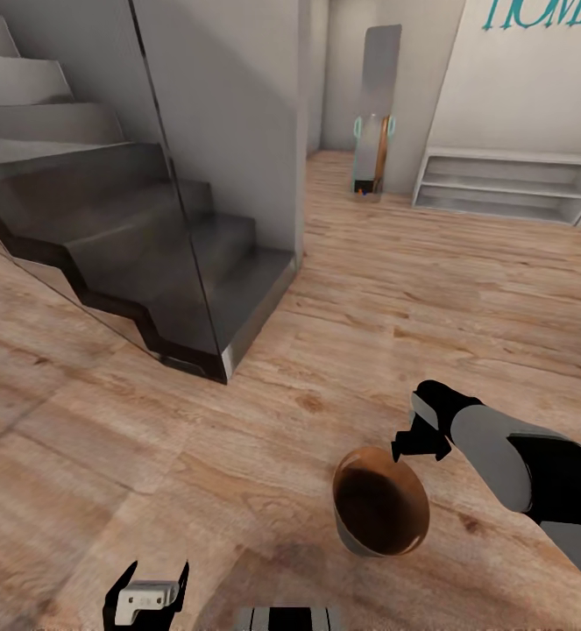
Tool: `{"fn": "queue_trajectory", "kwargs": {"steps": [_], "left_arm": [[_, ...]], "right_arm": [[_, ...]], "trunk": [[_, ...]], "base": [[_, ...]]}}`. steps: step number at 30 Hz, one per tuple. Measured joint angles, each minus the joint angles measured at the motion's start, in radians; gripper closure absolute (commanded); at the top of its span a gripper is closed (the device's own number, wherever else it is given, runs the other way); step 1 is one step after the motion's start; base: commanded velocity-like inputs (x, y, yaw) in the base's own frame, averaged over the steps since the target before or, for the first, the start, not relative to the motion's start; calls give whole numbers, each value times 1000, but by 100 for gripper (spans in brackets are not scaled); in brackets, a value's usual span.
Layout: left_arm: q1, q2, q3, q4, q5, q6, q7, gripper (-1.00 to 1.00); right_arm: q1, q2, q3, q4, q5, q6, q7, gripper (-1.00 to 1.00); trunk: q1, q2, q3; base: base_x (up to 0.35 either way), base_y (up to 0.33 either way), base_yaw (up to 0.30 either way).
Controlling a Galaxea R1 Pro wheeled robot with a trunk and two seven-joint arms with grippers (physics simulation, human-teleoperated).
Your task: Put the three can of soda from the living room inside the tash can in the kitchen.
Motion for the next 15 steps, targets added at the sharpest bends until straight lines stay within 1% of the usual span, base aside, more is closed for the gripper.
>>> {"fn": "queue_trajectory", "kwargs": {"steps": [5, 15], "left_arm": [[0, 0, 0, -1, 0, 0, 0, -100], [0, 0, 0, -4, 0, 0, 0, -100]], "right_arm": [[0, -1, 0, 0, 0, 0, 0, -100], [0, 1, 1, 1, -1, 0, 0, -100]], "trunk": [[2, -1, -27], [2, -1, -38]], "base": [[0, 0, 0], [0, 0, 0]]}}
